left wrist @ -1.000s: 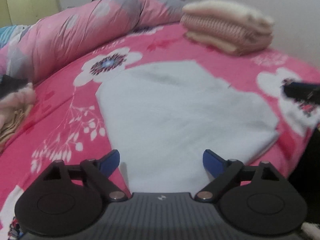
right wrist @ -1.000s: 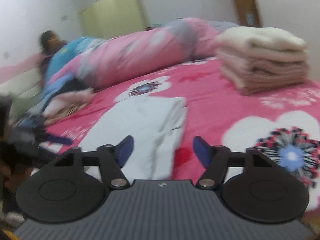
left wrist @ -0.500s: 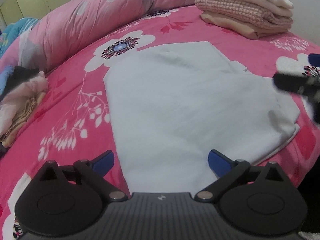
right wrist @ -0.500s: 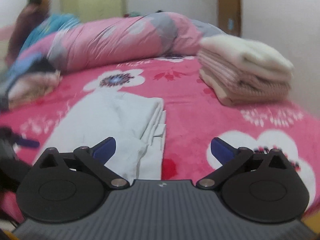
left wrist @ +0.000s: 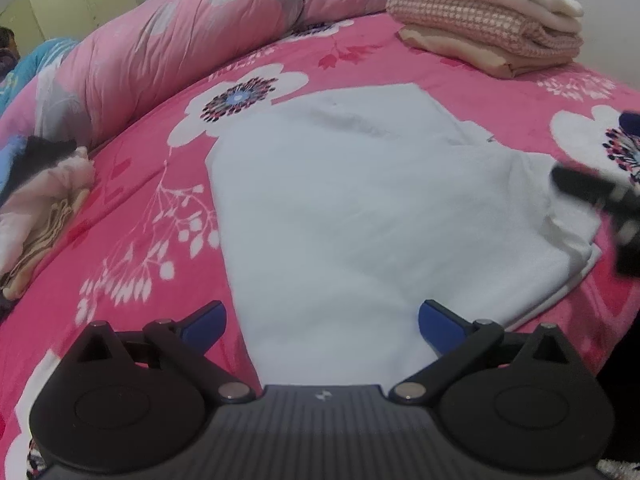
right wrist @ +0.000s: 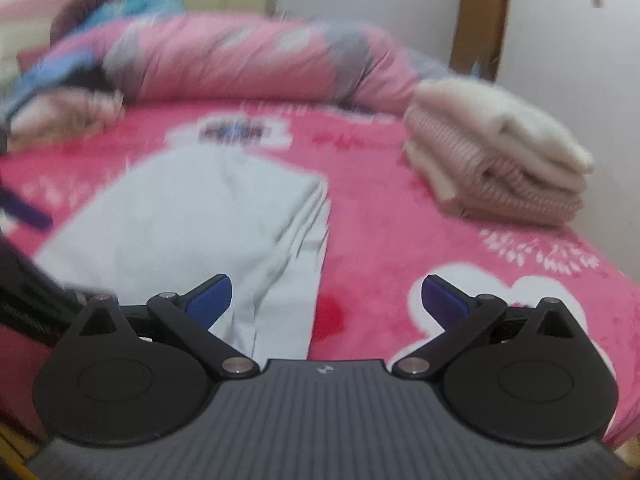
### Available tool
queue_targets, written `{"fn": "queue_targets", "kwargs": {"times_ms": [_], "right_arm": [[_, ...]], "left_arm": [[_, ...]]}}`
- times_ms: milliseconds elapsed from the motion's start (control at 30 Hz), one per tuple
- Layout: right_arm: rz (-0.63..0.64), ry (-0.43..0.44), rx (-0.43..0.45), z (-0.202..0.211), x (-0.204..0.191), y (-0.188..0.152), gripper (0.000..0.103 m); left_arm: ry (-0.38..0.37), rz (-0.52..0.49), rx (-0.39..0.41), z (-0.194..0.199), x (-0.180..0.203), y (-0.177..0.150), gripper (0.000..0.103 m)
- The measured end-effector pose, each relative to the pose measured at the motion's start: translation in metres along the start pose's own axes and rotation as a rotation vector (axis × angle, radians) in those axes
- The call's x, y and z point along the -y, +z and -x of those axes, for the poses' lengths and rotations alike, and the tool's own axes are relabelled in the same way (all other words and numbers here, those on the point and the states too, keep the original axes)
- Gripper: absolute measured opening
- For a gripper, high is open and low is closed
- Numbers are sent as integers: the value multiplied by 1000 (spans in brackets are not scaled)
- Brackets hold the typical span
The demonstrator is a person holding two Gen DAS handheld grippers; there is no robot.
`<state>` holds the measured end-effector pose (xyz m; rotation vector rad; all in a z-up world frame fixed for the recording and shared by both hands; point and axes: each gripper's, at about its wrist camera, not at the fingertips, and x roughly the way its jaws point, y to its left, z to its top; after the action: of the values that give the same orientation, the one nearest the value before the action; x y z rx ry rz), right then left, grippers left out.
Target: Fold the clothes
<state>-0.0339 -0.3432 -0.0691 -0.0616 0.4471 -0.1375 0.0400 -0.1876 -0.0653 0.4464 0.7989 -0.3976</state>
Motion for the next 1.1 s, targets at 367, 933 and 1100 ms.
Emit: {"fn": "queue_targets", "kwargs": {"times_ms": [367,933,1100], "right_arm": [[-256,74,156,26,65,-12,102],[-441,482,-5,-23,86,-53,26],[-445,560,12,-24,90,-61,18]], "left_arm": [[-116,89,282,41,-27,2,103],[-447,-76,258,5,27,51,78],[-480,-149,172,-14,46,57,60]]}}
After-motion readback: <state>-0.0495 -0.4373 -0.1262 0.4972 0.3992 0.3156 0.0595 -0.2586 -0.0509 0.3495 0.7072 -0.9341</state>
